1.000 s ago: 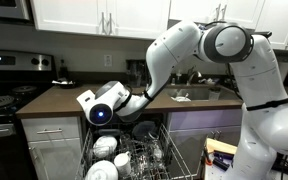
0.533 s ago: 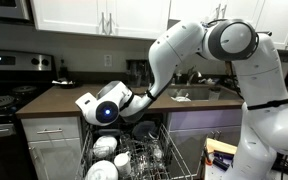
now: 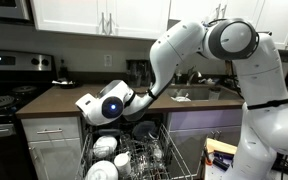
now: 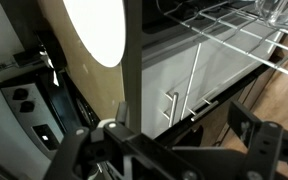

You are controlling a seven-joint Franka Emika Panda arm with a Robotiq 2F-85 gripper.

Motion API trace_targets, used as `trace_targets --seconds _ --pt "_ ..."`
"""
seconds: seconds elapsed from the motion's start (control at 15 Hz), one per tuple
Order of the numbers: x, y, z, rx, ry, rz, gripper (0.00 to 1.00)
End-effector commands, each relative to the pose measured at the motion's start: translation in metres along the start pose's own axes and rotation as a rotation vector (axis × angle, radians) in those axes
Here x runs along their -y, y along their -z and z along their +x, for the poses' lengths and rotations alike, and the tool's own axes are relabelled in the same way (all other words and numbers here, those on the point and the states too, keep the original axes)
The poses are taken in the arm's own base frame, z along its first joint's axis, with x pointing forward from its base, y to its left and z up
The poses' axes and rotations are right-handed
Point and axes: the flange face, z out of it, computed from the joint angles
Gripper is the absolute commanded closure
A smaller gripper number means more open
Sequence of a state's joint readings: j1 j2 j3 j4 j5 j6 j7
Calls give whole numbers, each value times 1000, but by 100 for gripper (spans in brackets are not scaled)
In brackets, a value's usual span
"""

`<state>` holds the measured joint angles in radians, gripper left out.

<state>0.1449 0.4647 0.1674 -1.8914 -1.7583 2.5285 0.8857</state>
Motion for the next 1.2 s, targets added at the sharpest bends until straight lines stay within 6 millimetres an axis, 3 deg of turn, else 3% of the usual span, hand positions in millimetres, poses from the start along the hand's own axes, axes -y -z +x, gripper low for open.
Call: trace_targets --seconds 0.0,0.47,1.13 --pt "-9 7 -7 -16 33 43 0" --pt "-13 -4 -18 68 65 71 0" --pt "-18 10 -12 18 113 154 0"
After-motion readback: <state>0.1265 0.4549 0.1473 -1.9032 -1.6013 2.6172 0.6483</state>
